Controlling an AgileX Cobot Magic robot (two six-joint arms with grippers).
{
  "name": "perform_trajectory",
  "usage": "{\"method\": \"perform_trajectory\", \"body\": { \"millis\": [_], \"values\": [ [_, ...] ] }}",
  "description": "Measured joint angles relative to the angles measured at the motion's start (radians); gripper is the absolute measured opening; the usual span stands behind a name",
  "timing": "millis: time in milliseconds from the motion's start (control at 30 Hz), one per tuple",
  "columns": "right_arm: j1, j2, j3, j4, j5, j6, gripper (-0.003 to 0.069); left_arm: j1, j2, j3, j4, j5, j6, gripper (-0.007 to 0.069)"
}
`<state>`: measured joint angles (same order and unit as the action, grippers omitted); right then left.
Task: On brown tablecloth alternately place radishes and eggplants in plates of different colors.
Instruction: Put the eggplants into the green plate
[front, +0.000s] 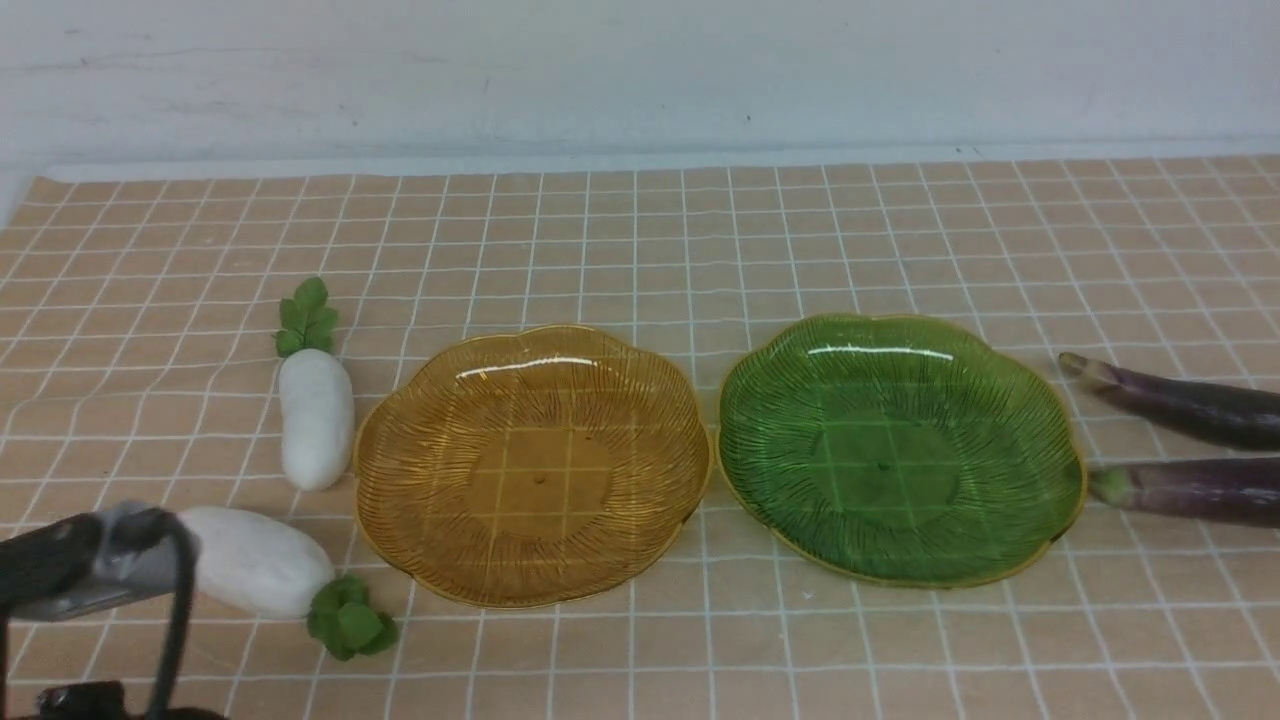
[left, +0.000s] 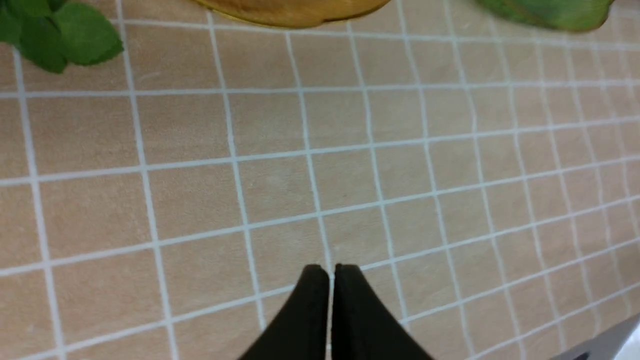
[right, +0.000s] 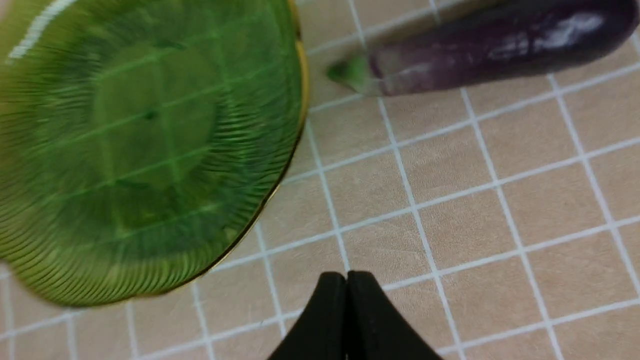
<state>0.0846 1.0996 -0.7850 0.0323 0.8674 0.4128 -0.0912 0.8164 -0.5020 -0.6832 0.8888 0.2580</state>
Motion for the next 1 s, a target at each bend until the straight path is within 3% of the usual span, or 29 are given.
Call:
{"method": "perform_trajectory", "body": {
  "millis": [200, 367, 500, 633, 733, 833, 1000],
  "values": [
    [-0.048, 0.332, -0.203, -0.061, -0.01, 0.141, -0.0003, 0.0, 0.073, -0.005, 0.006, 0.0, 0.09, 0.0081],
    [-0.116, 0.463, -0.372, -0.067, 0.092, 0.205, 0.0021, 0.0, 0.073, -0.006, 0.006, 0.0, 0.095, 0.0184],
    [-0.14, 0.512, -0.409, -0.065, 0.102, 0.234, 0.0062, 0.0, 0.073, -0.006, 0.007, -0.005, 0.096, 0.0216],
    [-0.152, 0.58, -0.417, -0.065, 0.109, 0.298, 0.0164, 0.0, 0.073, -0.006, 0.007, -0.007, 0.096, 0.0232],
    [-0.152, 0.652, -0.417, -0.066, 0.112, 0.368, 0.0304, 0.0, 0.073, -0.006, 0.007, -0.007, 0.096, 0.0232],
    [-0.152, 0.723, -0.417, -0.093, 0.085, 0.541, 0.0468, 0.0, 0.073, -0.006, 0.007, -0.007, 0.096, 0.0232],
    [-0.152, 0.777, -0.42, -0.145, 0.053, 0.718, 0.0553, 0.0, 0.073, -0.006, 0.007, -0.007, 0.096, 0.0232]
  ]
}}
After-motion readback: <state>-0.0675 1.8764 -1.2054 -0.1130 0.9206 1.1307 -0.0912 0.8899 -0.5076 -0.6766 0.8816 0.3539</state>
